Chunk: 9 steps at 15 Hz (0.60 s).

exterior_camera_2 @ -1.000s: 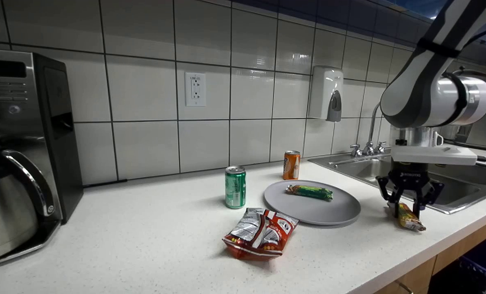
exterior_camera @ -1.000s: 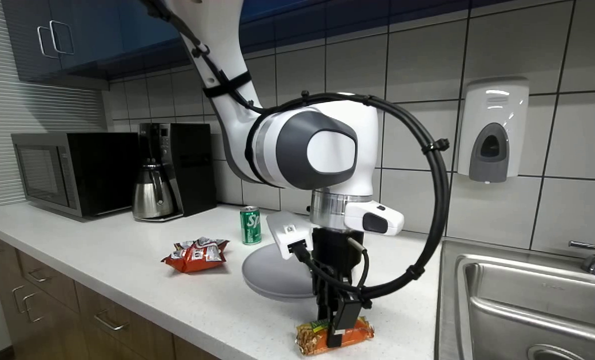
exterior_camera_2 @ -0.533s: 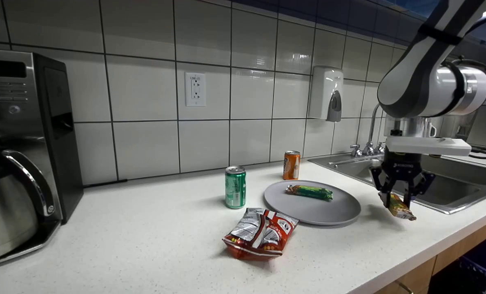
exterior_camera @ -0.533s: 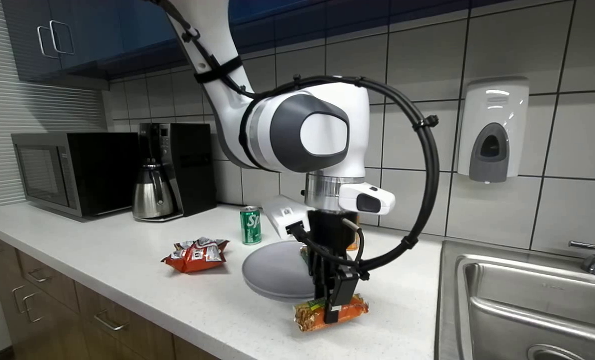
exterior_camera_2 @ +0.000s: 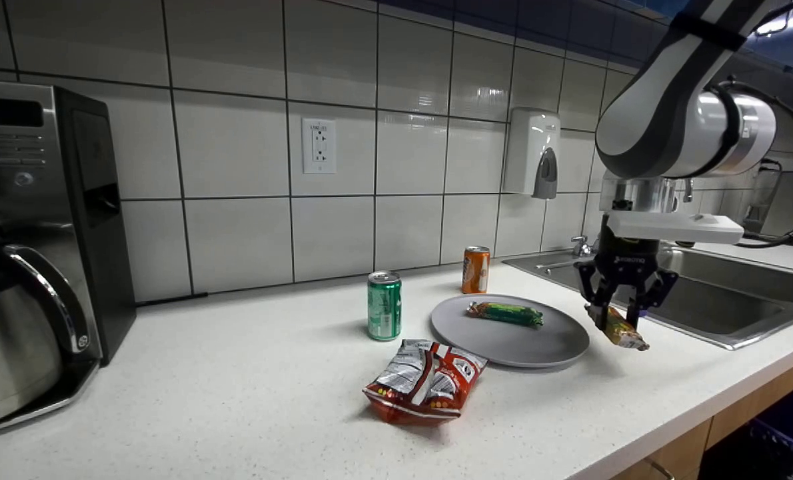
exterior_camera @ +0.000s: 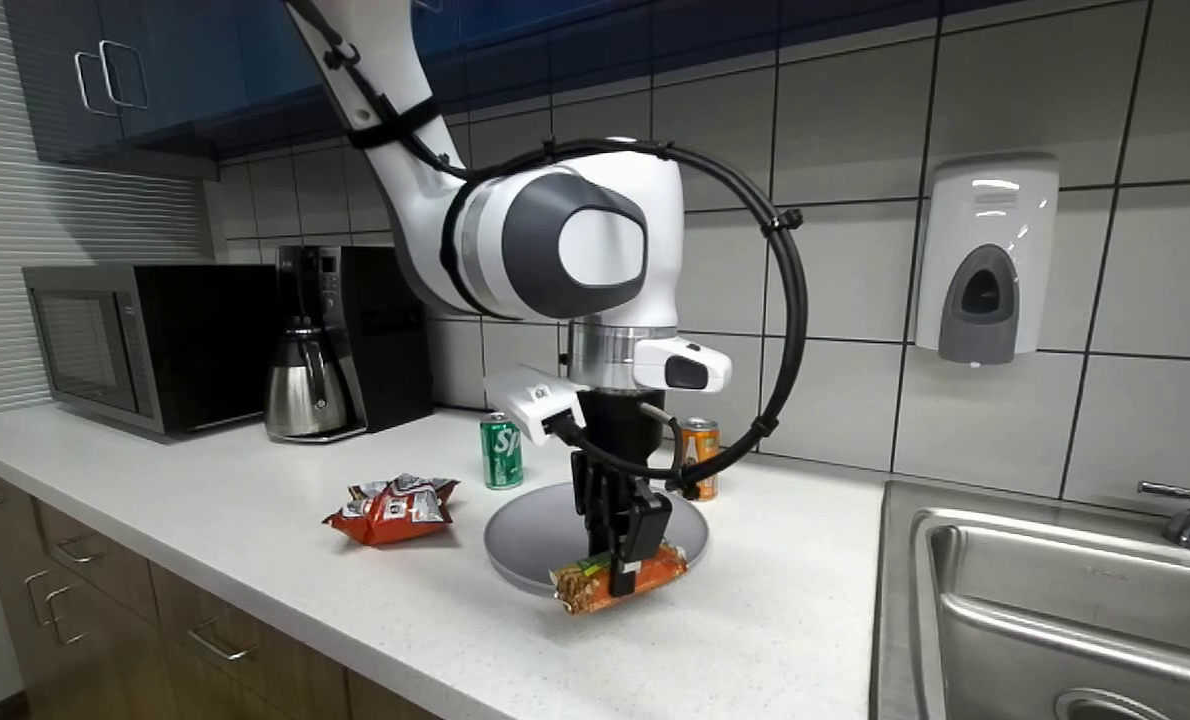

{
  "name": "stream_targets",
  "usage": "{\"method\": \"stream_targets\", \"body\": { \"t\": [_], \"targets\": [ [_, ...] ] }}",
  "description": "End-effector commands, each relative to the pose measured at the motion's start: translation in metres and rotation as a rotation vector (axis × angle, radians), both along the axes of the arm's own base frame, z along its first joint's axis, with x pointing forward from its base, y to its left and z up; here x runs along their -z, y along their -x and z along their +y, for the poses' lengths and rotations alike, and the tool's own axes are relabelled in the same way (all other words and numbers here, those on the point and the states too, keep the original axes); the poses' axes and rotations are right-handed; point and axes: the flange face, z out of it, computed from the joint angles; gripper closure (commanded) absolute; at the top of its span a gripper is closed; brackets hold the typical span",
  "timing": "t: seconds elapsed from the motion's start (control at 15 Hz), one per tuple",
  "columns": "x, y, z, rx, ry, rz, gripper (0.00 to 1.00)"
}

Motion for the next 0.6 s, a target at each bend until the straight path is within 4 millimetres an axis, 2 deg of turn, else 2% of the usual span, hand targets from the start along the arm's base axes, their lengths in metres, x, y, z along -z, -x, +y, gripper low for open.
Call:
{"method": "stream_targets", "body": {
  "t": [0.0, 0.53],
  "targets": [
    [-0.014, -0.003, 0.023, -0.087, -0.012, -0.016, 0.83],
    [-0.02, -0.017, 0.076, -0.327, -0.018, -0.021, 0.83]
  ]
}}
